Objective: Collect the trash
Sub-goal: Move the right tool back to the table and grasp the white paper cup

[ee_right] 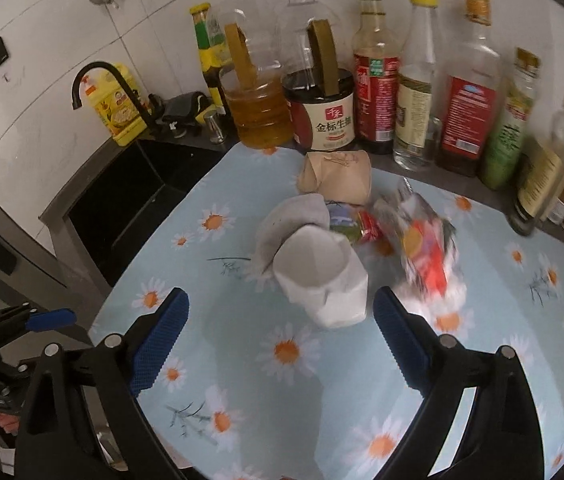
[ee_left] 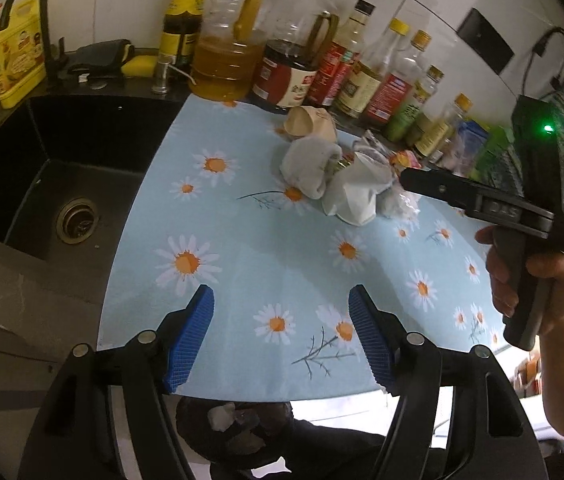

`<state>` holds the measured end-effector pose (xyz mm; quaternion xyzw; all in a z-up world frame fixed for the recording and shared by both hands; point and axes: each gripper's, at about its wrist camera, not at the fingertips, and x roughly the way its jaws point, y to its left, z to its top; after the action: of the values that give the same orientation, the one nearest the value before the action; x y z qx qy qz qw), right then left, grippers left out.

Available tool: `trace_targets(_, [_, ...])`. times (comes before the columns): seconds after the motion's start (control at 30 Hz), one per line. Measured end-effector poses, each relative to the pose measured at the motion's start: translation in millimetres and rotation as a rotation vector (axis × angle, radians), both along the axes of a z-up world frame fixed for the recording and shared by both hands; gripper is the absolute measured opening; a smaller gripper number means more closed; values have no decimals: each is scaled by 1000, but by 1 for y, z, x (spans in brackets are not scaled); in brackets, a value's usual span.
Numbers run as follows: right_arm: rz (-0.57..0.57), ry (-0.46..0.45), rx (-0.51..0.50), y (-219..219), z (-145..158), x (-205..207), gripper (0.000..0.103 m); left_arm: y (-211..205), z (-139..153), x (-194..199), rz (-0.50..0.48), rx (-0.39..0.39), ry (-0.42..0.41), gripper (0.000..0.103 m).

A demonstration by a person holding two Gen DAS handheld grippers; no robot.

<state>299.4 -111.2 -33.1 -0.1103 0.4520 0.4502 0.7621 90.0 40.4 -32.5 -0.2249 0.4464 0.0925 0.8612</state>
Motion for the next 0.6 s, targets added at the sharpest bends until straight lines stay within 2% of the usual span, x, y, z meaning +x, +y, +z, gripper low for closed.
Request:
trace_targets(0.37, [97, 29, -40, 26, -32, 34, 91, -10, -5, 17, 83, 9, 40, 68])
trace_targets(0.6, [124, 33, -88, 34, -50, 43, 74, -17, -10, 23, 107, 7, 64, 68])
